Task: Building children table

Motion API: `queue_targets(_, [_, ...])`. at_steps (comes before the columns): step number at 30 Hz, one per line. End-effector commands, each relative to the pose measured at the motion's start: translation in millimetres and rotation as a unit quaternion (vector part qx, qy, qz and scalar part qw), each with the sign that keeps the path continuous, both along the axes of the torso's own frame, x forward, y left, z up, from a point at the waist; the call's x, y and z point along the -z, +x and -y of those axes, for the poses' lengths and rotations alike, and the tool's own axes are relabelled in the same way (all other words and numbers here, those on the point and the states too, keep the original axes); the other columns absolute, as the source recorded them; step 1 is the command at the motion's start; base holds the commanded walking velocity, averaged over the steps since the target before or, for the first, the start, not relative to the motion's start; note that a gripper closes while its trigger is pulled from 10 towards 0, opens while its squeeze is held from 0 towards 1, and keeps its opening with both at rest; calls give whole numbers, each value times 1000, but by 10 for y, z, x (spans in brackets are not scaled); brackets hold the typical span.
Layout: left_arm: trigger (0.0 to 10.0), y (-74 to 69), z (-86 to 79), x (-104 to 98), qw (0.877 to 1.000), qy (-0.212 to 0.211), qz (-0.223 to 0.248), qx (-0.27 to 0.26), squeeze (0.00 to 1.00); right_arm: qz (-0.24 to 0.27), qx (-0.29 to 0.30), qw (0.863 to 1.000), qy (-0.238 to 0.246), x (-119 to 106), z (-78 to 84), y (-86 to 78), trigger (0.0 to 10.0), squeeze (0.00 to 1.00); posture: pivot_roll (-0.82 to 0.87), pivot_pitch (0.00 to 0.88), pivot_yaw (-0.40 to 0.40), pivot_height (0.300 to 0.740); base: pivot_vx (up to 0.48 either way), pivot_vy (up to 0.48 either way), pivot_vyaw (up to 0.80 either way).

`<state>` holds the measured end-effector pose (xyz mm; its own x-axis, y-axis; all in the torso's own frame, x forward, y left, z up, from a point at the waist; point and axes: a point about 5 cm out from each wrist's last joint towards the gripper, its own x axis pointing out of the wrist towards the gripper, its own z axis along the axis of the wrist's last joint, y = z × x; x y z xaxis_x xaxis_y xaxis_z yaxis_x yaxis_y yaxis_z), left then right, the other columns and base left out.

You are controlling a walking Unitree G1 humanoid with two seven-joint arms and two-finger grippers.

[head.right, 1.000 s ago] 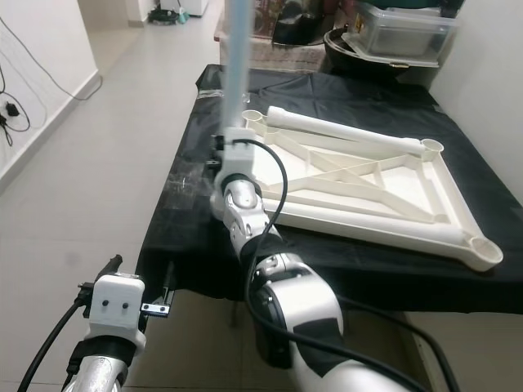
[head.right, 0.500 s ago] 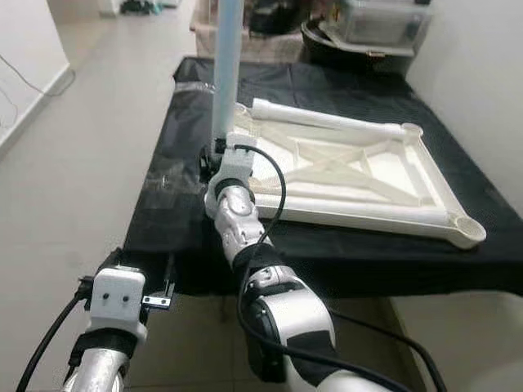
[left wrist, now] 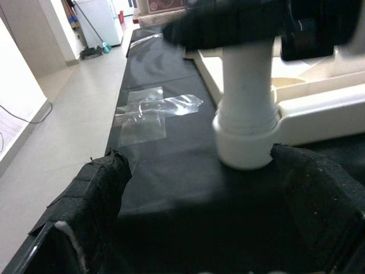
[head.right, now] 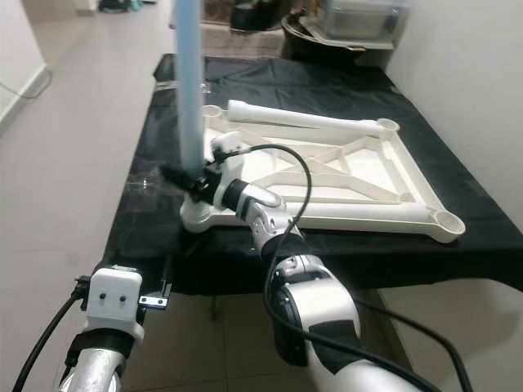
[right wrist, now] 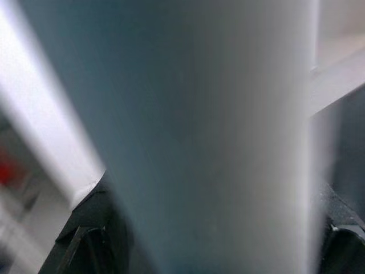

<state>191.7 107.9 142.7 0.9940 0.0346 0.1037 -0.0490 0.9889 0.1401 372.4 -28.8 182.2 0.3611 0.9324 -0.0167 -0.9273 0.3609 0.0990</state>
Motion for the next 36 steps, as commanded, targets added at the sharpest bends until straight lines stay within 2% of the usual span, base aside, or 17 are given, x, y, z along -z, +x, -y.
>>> queue_targets(1, [10000,-27,54,6,1000,-15,-7,0,0,-18,-86,995,-46,121,-146,-125,10000,0,140,108,-86,740,0,0,0])
queue_targets(7, [10000,-53,67,-8,1000,-17,-8,-1,0,-5,-147,986,-77,111,-201,-182,10000,0,146,116,-91,740,0,0,0])
queue_targets(8, [10000,-57,68,-10,1000,-17,-8,-1,0,-3,-135,988,-75,94,-225,-170,0,0,147,118,-90,740,0,0,0])
queue_targets(15, [10000,-66,74,-9,1000,-19,-10,-2,0,40,-50,997,-44,-31,-303,-89,0,0,146,118,-92,740,0,0,0])
queue_targets(17, [10000,-64,73,-4,1000,-19,-10,-2,0,62,74,994,-59,-29,-265,18,0,0,140,114,-91,740,0,0,0])
queue_targets(19, [10000,-63,73,-3,1000,-20,-10,-2,0,69,118,989,-63,-27,-240,54,0,0,140,114,-91,740,0,0,0])
queue_targets(21, [10000,-58,71,6,1000,-19,-11,-2,0,61,256,963,-49,-42,-122,160,0,0,135,103,-91,740,0,0,0])
queue_targets(23, [10000,-57,71,9,1000,-19,-11,-2,0,49,327,943,-37,-49,-39,208,0,0,135,103,-91,740,0,0,0])
queue_targets(24, [10000,-57,71,9,1000,-19,-11,-2,0,49,327,943,-37,-49,-39,208,0,0,135,103,-91,740,0,0,0])
queue_targets(25, [10000,-55,69,13,1000,-18,-11,-2,0,22,411,911,-18,-40,72,252,0,0,134,98,-88,740,0,0,0])
queue_targets(26, [10000,-55,69,13,1000,-18,-11,-2,0,22,411,911,-18,-40,72,252,0,0,134,98,-88,740,0,0,0])
queue_targets(27, [10000,-54,66,15,1000,-17,-11,-1,0,-6,482,876,6,-27,169,273,0,0,134,92,-87,740,0,0,0])
queue_targets(28, [10000,-54,66,15,1000,-17,-11,-1,0,-6,482,876,6,-27,169,273,0,0,134,92,-87,740,0,0,0])
queue_targets(29, [10000,-52,64,17,1000,-16,-11,-1,0,-38,534,844,25,10,217,267,0,0,134,92,-87,740,0,0,0])
queue_targets(30, [10000,-52,64,17,1000,-16,-11,-1,0,-38,534,844,25,10,217,267,0,0,134,92,-87,740,0,0,0])
queue_targets(32, [10000,-47,63,21,1000,-15,-11,-1,0,-86,578,810,51,99,138,197,0,0,130,84,-84,740,0,0,0])
queue_targets(36, [10000,-43,61,26,1000,-14,-11,-1,0,-87,576,810,70,120,26,130,0,0,130,84,-84,740,0,0,0])
